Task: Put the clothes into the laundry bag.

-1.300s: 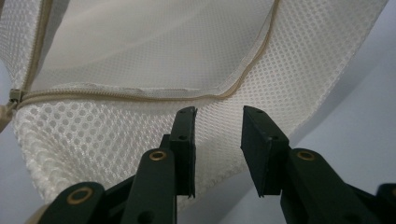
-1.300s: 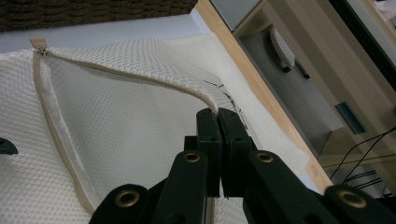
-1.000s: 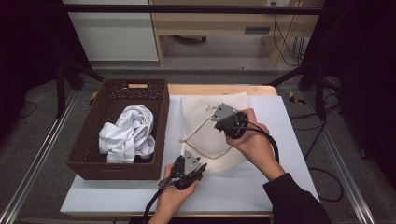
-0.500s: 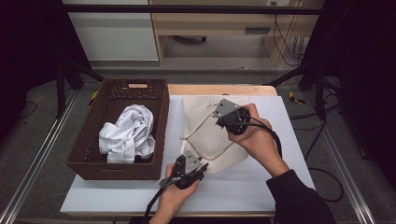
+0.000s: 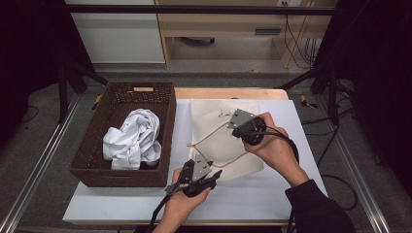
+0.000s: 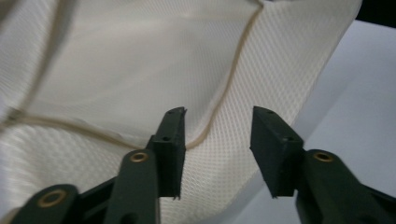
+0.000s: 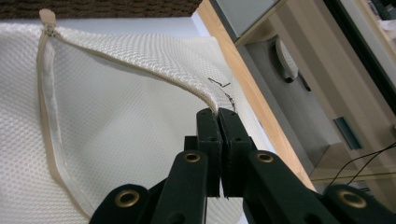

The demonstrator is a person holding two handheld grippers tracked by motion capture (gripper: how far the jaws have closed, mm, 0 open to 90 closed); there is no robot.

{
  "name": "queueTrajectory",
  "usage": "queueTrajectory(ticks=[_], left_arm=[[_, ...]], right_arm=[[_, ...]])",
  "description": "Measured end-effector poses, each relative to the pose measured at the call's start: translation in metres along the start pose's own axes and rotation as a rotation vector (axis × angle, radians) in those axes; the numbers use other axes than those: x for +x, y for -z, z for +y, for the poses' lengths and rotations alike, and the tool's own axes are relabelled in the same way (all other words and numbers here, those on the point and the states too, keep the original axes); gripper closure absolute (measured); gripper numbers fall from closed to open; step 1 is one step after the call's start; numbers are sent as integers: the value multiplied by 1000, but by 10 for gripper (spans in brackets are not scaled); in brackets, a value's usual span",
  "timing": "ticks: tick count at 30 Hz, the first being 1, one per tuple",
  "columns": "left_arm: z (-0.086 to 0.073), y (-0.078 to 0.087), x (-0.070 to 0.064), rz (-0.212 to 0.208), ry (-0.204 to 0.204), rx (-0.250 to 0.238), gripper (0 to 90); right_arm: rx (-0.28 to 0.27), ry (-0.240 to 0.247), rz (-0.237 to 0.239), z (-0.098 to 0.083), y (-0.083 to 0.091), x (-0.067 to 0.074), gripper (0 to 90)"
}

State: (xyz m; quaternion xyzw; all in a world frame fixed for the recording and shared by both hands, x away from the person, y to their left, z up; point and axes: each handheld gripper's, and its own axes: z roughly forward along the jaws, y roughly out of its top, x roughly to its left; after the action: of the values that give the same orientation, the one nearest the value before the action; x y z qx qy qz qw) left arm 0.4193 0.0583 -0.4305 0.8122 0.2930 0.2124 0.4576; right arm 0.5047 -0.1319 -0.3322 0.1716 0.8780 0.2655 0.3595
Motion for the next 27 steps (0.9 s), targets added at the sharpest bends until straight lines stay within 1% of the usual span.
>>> queueTrajectory(ticks=[1, 2, 4, 5, 6, 7, 8, 9, 10, 11, 12, 13, 14, 15, 16, 17, 18, 19, 20, 21, 23, 25, 26, 27], left_arm=[[5, 5, 2, 1, 4, 3, 472], [15, 14, 7, 13, -3, 27, 439], [25, 24, 14, 38, -21, 47, 389], [25, 24, 14, 38, -21, 47, 366], [37, 35, 23, 56, -32, 73, 338], [42, 40, 29, 63, -39, 91, 312], [42, 40, 29, 63, -39, 91, 287], [48, 45, 34, 74, -43, 102, 249], [56, 54, 46, 107, -45, 117, 203], [60, 58, 52, 124, -49, 125, 173], [60, 58, 52, 124, -49, 125, 153], [63, 62, 60, 133, -50, 128, 153], [66, 66, 66, 135, -31, 136, 123], [70, 73, 81, 135, -13, 136, 95], [70, 73, 81, 135, -13, 136, 85], [73, 80, 96, 163, -11, 142, 73], [74, 84, 103, 165, -1, 150, 64], [75, 87, 110, 166, 4, 146, 59], [75, 90, 117, 179, 8, 158, 55], [75, 90, 117, 179, 8, 158, 48], [74, 96, 130, 201, -1, 178, 45], [72, 100, 143, 229, 10, 193, 45], [68, 103, 155, 247, 30, 220, 45], [65, 104, 161, 260, 33, 234, 45]], right_arm=[[-1, -10, 15, -4, -2, -1, 885], [-3, -16, 17, -6, -3, -1, 885], [1, -22, 25, -9, -5, -1, 885], [-4, -24, 29, -10, -6, -1, 885], [-5, -24, 34, -11, -8, 0, 885], [-6, -23, 37, -11, -9, 1, 885], [-6, -23, 37, -11, -9, 1, 885], [-13, -26, 42, -12, -10, 3, 885], [-14, -25, 44, -12, -11, 4, 885], [-14, -29, 45, -13, -11, 5, 885], [-14, -29, 45, -13, -11, 5, 885], [-16, -23, 48, -13, -12, 5, 885], [-17, -26, 51, -14, -12, 6, 885], [-20, -32, 51, -15, -12, 6, 885], [-21, -31, 53, -15, -12, 6, 885], [-21, -31, 54, -16, -12, 6, 885], [-21, -32, 54, -16, -12, 6, 884], [-22, -32, 55, -16, -12, 6, 885], [-21, -31, 55, -16, -11, 5, 885], [-23, -33, 55, -17, -11, 5, 885], [-25, -33, 55, -17, -10, 5, 884], [-28, -37, 57, -18, -9, 5, 885], [-28, -34, 59, -18, -9, 5, 884], [-26, -33, 60, -18, -10, 5, 884]])
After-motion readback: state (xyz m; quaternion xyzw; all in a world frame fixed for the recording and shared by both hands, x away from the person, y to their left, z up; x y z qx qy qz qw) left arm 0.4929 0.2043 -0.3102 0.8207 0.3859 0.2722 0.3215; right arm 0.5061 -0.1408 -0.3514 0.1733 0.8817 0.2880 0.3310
